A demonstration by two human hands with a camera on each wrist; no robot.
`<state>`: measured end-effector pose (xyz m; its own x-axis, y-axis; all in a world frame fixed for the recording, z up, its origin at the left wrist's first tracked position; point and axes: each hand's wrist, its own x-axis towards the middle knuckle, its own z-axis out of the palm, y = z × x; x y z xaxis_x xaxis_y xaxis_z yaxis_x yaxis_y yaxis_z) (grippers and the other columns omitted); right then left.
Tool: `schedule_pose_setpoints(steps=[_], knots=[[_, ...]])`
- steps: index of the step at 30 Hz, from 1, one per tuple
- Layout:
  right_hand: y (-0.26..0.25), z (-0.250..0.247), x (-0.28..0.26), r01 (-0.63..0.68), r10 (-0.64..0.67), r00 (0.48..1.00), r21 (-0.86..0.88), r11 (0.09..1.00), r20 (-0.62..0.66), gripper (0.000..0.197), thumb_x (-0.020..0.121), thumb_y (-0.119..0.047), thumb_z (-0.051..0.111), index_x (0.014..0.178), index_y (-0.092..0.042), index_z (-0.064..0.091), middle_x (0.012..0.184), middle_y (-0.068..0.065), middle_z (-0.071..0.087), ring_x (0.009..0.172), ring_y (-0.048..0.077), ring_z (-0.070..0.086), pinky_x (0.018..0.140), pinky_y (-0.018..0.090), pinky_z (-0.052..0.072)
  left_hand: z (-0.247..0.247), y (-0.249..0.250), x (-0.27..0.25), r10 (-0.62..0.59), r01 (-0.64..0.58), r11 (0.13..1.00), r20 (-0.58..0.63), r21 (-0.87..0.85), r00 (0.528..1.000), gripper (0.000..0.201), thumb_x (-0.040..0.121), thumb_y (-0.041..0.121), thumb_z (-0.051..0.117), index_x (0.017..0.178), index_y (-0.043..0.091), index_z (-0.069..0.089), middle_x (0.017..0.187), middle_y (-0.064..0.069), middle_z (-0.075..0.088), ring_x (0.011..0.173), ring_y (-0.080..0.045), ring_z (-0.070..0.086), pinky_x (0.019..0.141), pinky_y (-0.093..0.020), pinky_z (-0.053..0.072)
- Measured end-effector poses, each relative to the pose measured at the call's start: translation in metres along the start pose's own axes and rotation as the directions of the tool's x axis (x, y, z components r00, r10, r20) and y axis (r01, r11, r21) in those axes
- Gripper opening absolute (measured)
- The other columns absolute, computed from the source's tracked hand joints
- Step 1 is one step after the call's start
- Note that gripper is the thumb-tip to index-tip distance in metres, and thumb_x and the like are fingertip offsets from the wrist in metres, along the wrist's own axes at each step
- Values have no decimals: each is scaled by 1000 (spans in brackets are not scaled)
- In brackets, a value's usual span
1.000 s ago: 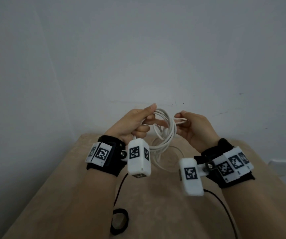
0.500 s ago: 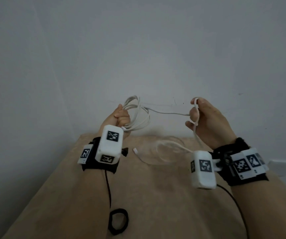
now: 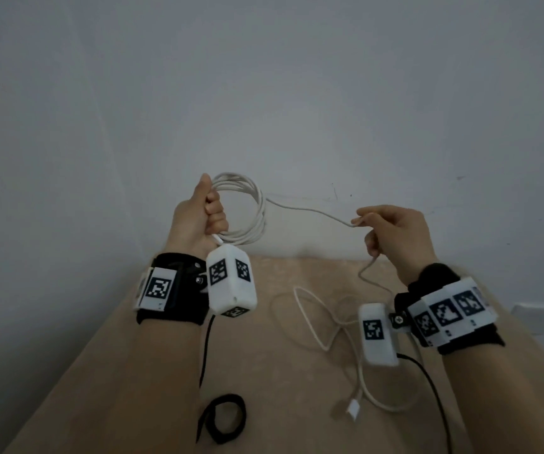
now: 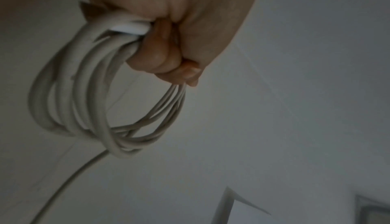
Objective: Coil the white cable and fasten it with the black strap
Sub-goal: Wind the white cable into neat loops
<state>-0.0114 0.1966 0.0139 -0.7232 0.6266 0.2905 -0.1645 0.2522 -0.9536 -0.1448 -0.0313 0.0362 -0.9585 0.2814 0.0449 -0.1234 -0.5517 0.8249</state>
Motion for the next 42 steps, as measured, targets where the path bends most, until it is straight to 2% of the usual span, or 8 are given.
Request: schedule_pose_setpoints(steps=[8,16,19,22,25,29,38,42], knots=[[16,-65,19,-153,192,967,224,963,-167,22,97,-10,49,102,6,63,63,7,51,31,5,32,31,15,22,-45,33,-8,268,-238,953,-155,186,951,41,98,41,48,65,19,39,39,10,30,32,-4,21,32,-15,16],[-26,-1,-10,-111,74,976,179,977,205,23,94,-5,54,111,7,62,97,22,68,75,21,68,66,23,59,4,13,-18,118,-176,907,171,383,978,40,97,40,49,65,18,40,41,8,29,33,-4,18,33,-12,17],[-39,30,-31,-154,50,891,197,968,452,34,92,-5,56,126,-5,52,112,18,67,102,26,66,92,32,53,25,6,-25,65,-171,908,277,382,959,41,98,40,46,65,18,38,41,8,28,34,-4,17,33,-13,16],[-38,45,-44,-184,43,780,163,969,624,20,91,-11,59,109,-20,59,96,10,72,84,22,68,84,31,56,37,2,-31,37,-171,909,334,381,942,41,98,40,45,64,18,38,42,8,28,34,-4,17,34,-13,15],[-35,39,-41,-129,62,856,96,987,513,8,90,-26,63,92,-20,67,65,-7,64,47,7,48,49,21,47,32,5,-30,35,-163,910,321,381,946,41,98,40,46,64,18,37,42,8,28,35,-3,16,33,-13,15],[-29,12,-24,93,-86,975,-28,995,206,18,83,-29,70,82,-11,73,52,-16,60,39,-4,47,40,7,32,20,10,-26,29,-151,903,294,401,955,41,98,41,47,64,18,37,43,9,27,35,-3,16,33,-13,15],[-26,18,-20,1,-13,907,29,1000,421,38,89,-50,50,104,-21,70,94,-4,74,83,10,67,60,25,52,51,-12,-35,1,-159,914,388,373,921,38,99,38,46,67,16,42,44,7,29,35,-4,17,34,-13,17],[-28,34,-25,-111,-39,918,350,930,394,20,84,-28,64,83,-8,65,60,1,61,68,18,66,83,36,51,62,-23,-38,1,-144,929,387,340,922,37,98,37,48,68,15,44,44,7,30,34,-4,18,33,-14,18]])
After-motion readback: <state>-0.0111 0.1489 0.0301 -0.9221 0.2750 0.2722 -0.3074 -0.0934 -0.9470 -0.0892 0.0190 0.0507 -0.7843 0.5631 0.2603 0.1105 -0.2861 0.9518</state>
